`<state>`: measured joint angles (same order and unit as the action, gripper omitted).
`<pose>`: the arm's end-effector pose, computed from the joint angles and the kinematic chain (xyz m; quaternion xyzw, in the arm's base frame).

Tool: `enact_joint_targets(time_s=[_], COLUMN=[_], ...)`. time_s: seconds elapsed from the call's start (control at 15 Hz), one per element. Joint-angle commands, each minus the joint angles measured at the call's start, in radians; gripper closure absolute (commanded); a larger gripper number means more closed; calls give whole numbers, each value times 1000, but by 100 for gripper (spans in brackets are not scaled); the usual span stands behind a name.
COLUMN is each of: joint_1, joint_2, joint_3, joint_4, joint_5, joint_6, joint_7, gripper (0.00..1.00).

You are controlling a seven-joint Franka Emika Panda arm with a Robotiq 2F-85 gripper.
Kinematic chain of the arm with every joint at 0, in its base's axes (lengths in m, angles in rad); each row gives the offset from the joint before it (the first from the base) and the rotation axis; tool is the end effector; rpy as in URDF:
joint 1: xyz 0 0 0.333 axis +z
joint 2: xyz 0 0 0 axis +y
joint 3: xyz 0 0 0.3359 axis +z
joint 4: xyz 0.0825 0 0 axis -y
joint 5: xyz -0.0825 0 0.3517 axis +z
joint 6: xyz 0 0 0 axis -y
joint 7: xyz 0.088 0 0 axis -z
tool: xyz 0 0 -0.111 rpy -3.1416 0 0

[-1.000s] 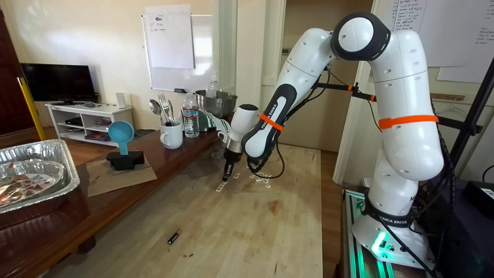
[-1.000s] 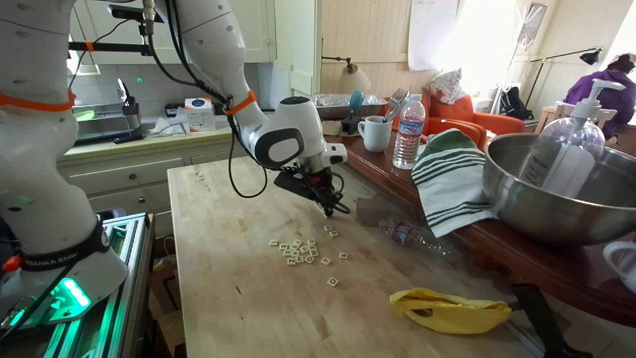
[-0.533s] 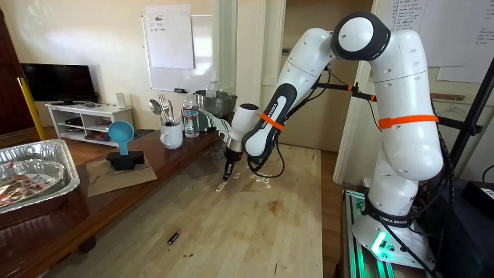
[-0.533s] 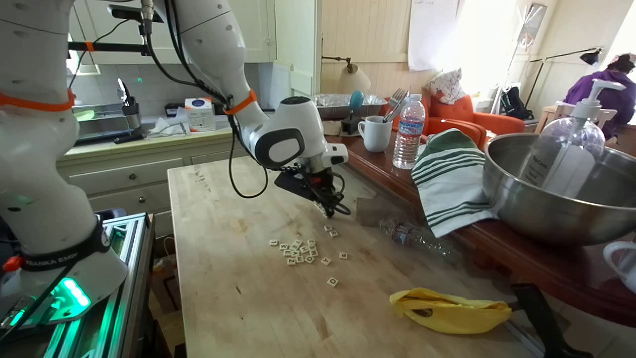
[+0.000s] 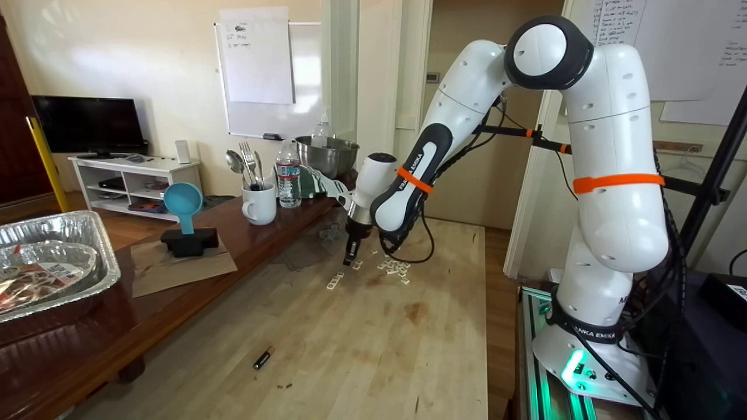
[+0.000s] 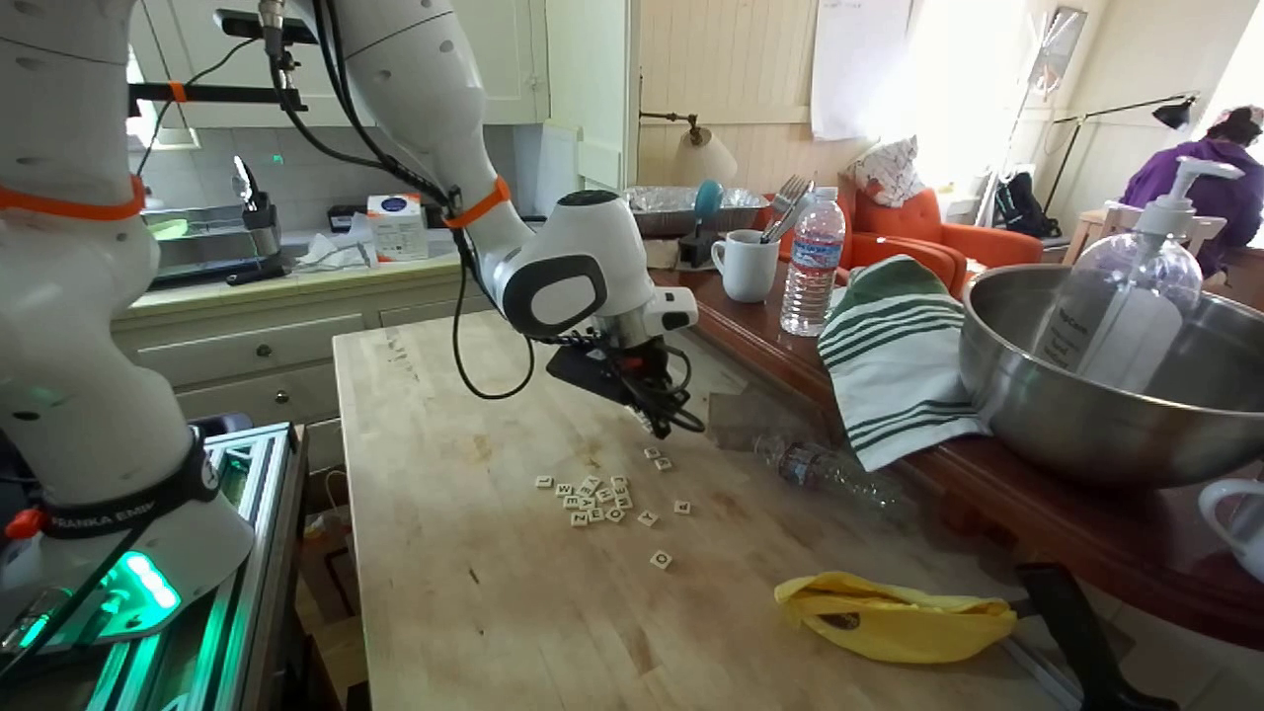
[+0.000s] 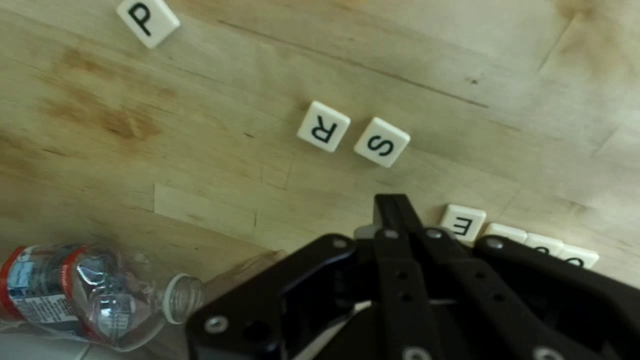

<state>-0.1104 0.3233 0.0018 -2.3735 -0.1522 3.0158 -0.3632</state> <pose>0.5264 -0.0462 0.2651 0.9672 0.1973 0.1491 0.0576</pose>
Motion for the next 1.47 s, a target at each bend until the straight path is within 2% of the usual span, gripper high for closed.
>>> enact_joint_targets(time_s=[0.0,0.33,1.4], joint_1=[-10,4,2], joint_2=[-45,-43,27], joint_3=[-24,-81,-89], joint_4=[-35,-32,16], joint_5=[-44,-74,-80], joint_6=[-32,-33,-58], joint_7=[-12,16,11], gripper=[100,100,100])
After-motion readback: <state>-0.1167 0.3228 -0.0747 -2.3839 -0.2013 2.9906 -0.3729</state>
